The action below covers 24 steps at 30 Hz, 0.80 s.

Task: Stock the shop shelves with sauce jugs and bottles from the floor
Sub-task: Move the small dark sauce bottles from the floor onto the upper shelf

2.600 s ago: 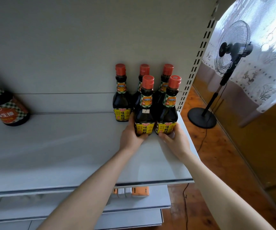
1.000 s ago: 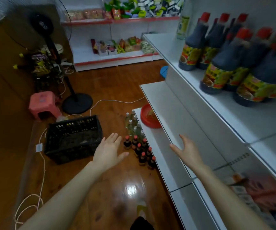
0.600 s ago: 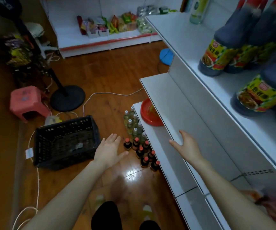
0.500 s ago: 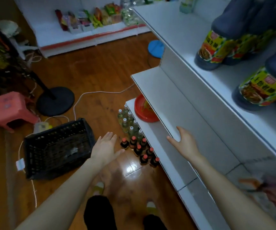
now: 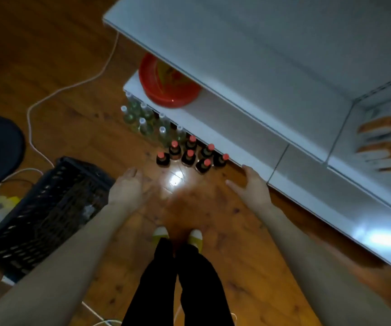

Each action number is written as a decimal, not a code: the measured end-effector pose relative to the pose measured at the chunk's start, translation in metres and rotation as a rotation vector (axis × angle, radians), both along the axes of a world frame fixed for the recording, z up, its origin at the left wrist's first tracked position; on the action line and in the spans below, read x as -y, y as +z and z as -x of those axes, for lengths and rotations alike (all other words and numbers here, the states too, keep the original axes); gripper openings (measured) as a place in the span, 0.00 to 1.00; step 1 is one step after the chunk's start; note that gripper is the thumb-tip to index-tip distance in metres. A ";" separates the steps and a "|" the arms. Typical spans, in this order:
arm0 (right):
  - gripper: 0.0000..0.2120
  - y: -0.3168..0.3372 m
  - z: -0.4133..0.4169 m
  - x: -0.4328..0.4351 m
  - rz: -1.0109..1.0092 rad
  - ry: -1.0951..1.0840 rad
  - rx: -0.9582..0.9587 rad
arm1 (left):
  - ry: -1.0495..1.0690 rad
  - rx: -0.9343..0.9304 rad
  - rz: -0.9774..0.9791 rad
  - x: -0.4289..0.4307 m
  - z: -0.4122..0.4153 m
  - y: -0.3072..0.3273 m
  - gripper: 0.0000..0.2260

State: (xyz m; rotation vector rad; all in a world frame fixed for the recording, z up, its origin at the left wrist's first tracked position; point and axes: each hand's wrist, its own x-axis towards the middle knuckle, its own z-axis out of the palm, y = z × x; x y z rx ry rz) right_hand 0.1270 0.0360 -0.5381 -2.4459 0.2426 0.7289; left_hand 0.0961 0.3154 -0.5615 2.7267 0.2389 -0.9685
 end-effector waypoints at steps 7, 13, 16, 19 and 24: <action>0.38 -0.198 0.009 -0.018 -0.055 -0.112 -0.067 | 0.133 0.013 0.064 0.002 0.007 -0.198 0.35; 0.43 -0.380 -0.004 -0.025 -0.123 -0.234 -0.011 | 0.426 0.119 0.204 0.011 -0.012 -0.381 0.41; 0.43 -0.453 -0.020 -0.028 -0.183 -0.278 0.086 | 0.597 0.255 0.262 0.016 -0.034 -0.449 0.45; 0.43 -0.505 -0.038 -0.030 -0.206 -0.311 0.209 | 0.708 0.476 0.345 0.014 -0.059 -0.504 0.48; 0.45 -0.550 -0.051 -0.026 -0.186 -0.323 0.363 | 0.760 0.721 0.519 0.013 -0.082 -0.559 0.46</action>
